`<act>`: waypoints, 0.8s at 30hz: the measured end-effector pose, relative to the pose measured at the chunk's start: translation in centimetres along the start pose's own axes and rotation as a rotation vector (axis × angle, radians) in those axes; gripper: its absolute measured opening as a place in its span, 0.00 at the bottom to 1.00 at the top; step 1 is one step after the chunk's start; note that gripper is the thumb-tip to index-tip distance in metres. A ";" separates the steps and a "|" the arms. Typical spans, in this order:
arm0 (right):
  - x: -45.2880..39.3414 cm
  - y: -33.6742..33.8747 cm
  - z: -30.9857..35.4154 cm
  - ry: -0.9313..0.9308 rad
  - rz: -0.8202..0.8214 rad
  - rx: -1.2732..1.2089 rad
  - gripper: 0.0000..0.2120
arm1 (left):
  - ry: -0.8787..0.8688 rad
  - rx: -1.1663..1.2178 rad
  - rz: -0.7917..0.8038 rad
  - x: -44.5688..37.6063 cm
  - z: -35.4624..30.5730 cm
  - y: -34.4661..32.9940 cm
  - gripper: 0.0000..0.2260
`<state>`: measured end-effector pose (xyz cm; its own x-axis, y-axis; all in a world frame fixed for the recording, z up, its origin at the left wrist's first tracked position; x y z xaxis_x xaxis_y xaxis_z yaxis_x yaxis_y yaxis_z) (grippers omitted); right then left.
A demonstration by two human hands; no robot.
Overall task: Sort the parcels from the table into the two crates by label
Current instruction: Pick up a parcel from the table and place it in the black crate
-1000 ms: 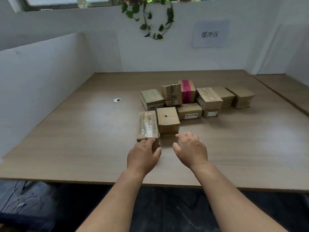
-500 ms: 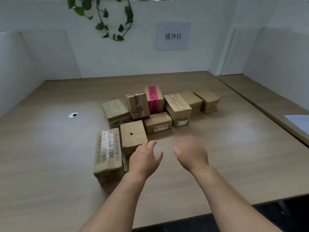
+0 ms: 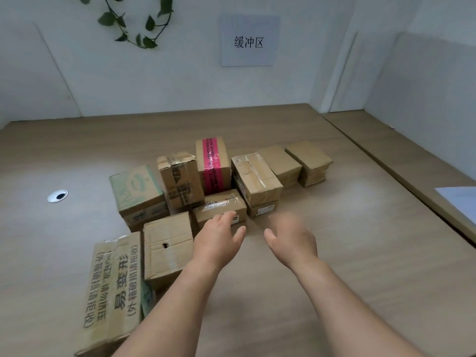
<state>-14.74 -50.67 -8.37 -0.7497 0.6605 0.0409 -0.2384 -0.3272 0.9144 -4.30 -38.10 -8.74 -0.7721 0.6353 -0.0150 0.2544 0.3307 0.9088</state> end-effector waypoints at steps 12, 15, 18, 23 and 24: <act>-8.9 1.7 -4.7 0.039 0.102 -0.074 0.23 | 0.189 0.110 0.042 -7.0 -4.2 -2.3 0.26; -12.0 2.0 -4.9 0.052 0.124 -0.130 0.22 | 0.232 0.205 0.008 -9.1 -5.1 -2.6 0.22; -14.5 1.5 -4.9 0.052 0.171 -0.153 0.22 | 0.288 0.270 -0.019 -10.7 -5.5 -3.0 0.20; -17.5 0.1 -4.7 0.055 0.283 -0.178 0.21 | 0.472 0.352 0.041 -12.5 -4.0 -5.0 0.23; -17.8 -0.3 -4.6 0.054 0.307 -0.189 0.21 | 0.490 0.370 0.054 -12.7 -3.8 -5.4 0.23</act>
<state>-4.12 -65.45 -11.23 -0.8345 0.4770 0.2757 -0.1034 -0.6271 0.7720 1.91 -50.63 -11.91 -0.9082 0.2920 0.2998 0.4175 0.5830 0.6970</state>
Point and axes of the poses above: each hand's wrist, its own x-axis away from the middle knuckle, its own y-axis out of the back of the hand, z = x × y, the point moved 7 cm from there along -x, towards the middle knuckle, and after that the axes turned 5 degrees about -x, right-handed, at the moved point
